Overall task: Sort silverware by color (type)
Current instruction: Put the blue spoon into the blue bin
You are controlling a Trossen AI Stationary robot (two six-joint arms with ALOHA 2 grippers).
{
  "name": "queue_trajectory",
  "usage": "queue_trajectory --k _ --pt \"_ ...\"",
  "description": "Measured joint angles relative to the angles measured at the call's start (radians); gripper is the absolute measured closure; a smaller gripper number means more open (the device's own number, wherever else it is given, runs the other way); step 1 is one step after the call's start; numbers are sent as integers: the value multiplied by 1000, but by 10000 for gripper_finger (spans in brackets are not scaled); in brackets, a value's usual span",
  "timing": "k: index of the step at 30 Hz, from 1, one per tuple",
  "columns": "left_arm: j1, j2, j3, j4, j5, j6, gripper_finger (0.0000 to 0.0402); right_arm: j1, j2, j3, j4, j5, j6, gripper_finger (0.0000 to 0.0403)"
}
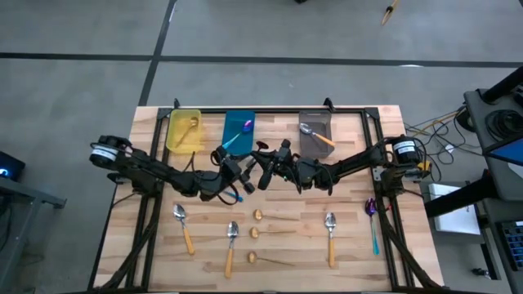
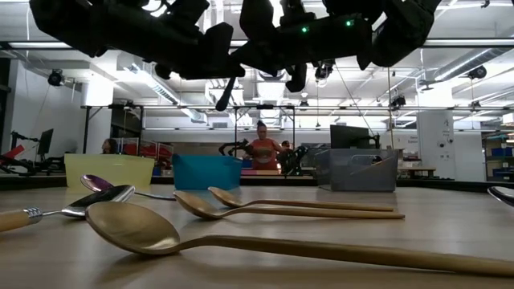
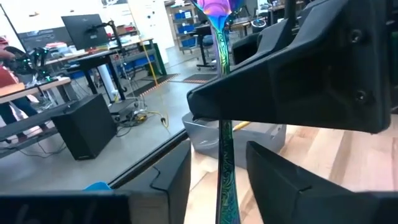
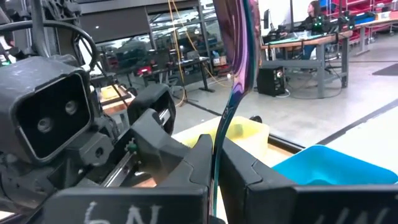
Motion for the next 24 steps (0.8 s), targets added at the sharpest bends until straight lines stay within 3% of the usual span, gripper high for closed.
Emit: queue_trajectory --k 10,24 --pt "7 0 4 -4 7 -16 388 0 0 0 -2 -3 -8 394" --pt "5 0 11 -8 29 -61 400 0 -1 1 -23 0 -9 382"
